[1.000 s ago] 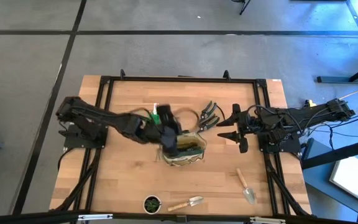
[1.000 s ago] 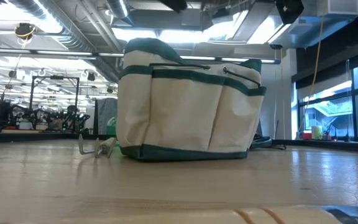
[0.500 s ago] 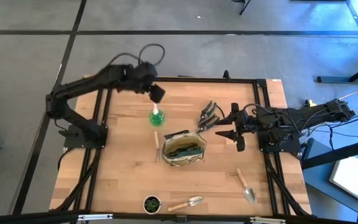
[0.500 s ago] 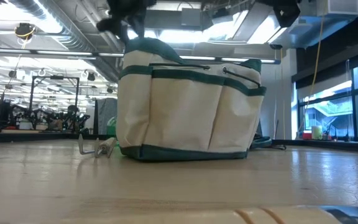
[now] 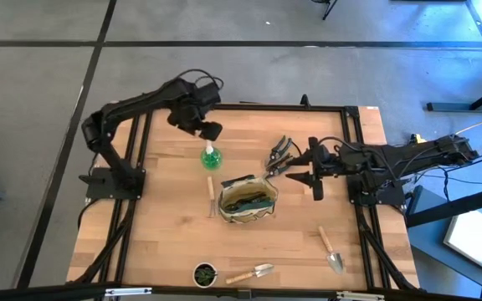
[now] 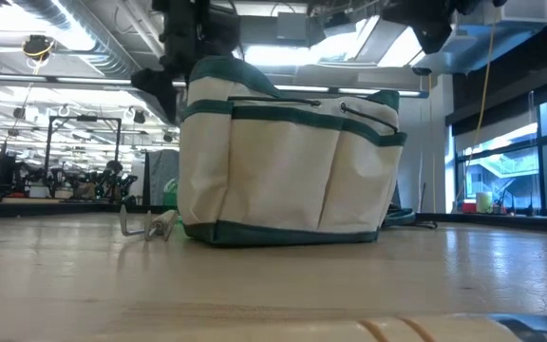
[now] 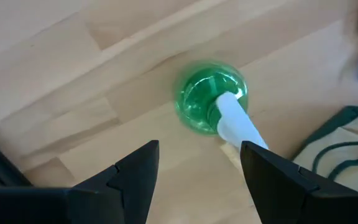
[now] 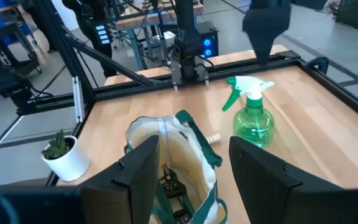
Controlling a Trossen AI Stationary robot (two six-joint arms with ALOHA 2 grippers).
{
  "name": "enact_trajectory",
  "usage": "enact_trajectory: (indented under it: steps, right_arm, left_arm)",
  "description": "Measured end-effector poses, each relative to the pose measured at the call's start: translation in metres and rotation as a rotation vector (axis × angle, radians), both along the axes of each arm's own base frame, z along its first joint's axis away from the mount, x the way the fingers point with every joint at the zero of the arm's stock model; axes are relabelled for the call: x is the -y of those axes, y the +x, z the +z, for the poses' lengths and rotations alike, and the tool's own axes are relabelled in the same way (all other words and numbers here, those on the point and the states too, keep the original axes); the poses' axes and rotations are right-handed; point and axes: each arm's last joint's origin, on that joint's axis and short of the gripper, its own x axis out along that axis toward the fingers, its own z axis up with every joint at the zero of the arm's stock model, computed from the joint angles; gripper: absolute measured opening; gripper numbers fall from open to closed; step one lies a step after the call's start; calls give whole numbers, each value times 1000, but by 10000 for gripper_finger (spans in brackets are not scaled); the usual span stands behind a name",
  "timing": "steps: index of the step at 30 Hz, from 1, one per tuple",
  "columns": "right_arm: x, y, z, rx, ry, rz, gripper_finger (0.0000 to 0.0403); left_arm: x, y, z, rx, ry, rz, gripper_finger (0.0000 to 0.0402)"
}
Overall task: Pick & Place Garden tools in Gardening bag
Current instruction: Put the green gardening spray bottle into the green gardening bag
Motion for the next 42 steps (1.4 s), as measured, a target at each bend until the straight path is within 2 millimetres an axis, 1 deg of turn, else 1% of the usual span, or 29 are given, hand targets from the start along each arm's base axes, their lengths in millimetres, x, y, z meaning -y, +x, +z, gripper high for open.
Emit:
enact_trajectory:
  steps: [5, 11, 21, 26, 35, 42]
  right_arm:
    - [3, 2, -1, -10, 4, -2, 195]
    - [4, 3, -3, -22, 7, 6, 195]
    - [4, 3, -3, -18, 7, 6, 195]
    - [4, 3, -3, -20, 7, 6, 195]
    - [4, 3, -3, -21, 7, 6, 195]
    - [4, 3, -3, -21, 7, 6, 195]
  left_arm:
    - [5, 12, -2, 48, 30, -37, 222]
    - [7, 12, 1, 72, 20, -5, 222]
    - [22, 22, 2, 99, 15, 26, 222]
    - [31, 25, 2, 91, 13, 8, 222]
    - [31, 25, 2, 81, 36, 21, 222]
    - [32, 26, 2, 78, 66, -18, 222]
